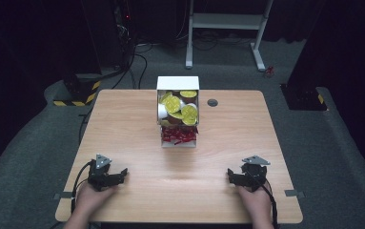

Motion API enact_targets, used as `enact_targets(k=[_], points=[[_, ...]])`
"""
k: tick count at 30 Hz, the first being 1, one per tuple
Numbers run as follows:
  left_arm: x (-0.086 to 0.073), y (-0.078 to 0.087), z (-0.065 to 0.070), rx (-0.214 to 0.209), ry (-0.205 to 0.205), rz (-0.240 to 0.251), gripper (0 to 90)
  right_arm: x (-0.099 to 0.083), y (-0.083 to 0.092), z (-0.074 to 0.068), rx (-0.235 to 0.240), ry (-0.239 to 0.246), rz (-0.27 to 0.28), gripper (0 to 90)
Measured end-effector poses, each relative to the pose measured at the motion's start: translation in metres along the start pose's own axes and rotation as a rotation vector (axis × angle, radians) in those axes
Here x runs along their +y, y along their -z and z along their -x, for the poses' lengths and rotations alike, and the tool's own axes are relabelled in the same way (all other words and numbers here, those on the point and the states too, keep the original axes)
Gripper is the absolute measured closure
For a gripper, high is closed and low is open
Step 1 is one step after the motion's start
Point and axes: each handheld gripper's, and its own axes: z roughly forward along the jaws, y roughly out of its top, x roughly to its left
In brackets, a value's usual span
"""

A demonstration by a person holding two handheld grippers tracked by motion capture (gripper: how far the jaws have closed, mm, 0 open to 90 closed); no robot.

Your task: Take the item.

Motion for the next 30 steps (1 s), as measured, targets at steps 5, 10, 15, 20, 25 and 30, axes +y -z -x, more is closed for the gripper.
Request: enact_targets(k=[5,10,15,20,25,30], points=[[0.0,0.0,0.001,-0.006,0.011,0.004,14.3,0.002,-0.002,-0.001,-0.005,-0.005,-0.002,8.0],[-0.001,0.001,0.0,-0.013,0.005,0.0,13.9,0.007,0.001,-0.008,0.009,0.018,0.009,10.4],[-0.002,0.003,-0.001,-0.02,-0.004,-0.001,14.0,0.014,0.006,-0.017,0.022,0.034,0.057,11.5],[-0.003,0.003,-0.001,-0.019,-0.004,-0.001,14.0,0.018,0.004,-0.031,0.047,0.069,0.074,11.6],[-0.002,0.002,-0.001,-0.017,-0.005,0.001,14.0,0.022,0.006,-0.043,0.07,0.07,0.1,11.7],[-0.002,0.002,-0.001,-0.016,-0.006,0.002,14.0,0.025,0.005,-0.055,0.087,0.082,0.103,11.7]])
